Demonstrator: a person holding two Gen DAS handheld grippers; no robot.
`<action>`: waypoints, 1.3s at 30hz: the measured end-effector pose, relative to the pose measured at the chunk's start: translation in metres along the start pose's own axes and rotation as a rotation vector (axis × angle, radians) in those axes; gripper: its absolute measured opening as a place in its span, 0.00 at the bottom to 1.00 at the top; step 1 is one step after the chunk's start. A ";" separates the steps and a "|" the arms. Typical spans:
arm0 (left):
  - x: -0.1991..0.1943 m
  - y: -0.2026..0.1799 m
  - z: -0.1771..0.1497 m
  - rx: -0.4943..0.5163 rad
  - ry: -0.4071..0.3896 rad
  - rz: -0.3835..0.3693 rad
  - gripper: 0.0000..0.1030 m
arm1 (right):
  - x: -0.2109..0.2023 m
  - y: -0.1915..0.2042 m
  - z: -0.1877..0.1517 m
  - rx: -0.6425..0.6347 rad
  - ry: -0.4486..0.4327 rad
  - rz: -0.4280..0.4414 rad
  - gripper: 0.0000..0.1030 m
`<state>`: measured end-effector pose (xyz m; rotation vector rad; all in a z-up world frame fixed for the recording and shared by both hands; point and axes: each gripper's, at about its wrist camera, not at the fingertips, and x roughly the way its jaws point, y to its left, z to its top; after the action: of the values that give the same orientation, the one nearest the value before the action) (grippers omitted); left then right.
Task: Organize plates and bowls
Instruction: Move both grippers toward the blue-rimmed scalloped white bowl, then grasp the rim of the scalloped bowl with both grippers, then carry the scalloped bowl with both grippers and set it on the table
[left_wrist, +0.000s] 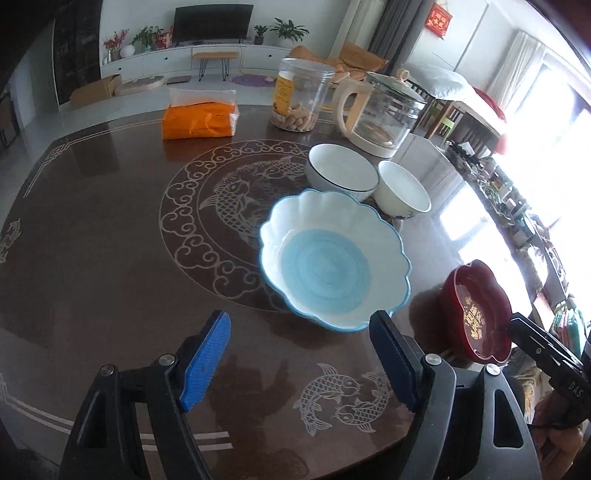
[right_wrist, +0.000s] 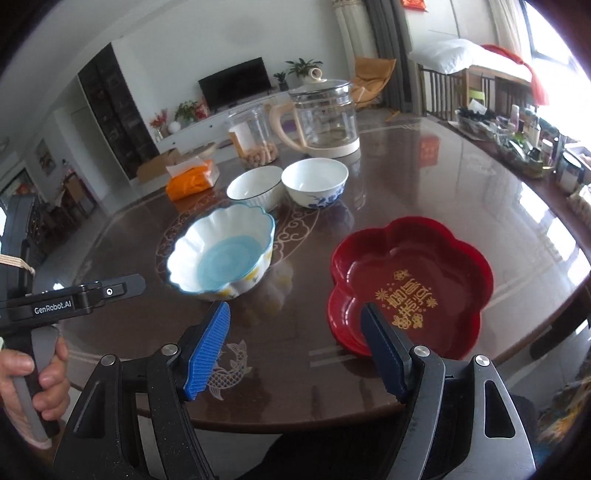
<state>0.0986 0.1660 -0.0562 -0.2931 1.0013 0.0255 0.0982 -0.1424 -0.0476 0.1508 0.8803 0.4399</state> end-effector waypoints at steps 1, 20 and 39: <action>0.006 0.011 0.007 -0.018 -0.008 0.019 0.75 | 0.012 0.001 0.012 0.015 0.024 0.026 0.74; 0.129 0.032 0.039 -0.125 0.112 0.018 0.28 | 0.183 0.002 0.058 0.108 0.265 -0.052 0.38; 0.051 0.017 -0.007 -0.109 0.002 -0.028 0.07 | 0.121 0.036 0.047 -0.020 0.183 0.024 0.10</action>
<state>0.1177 0.1746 -0.1056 -0.4069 0.9989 0.0541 0.1905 -0.0553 -0.0928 0.1042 1.0540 0.4905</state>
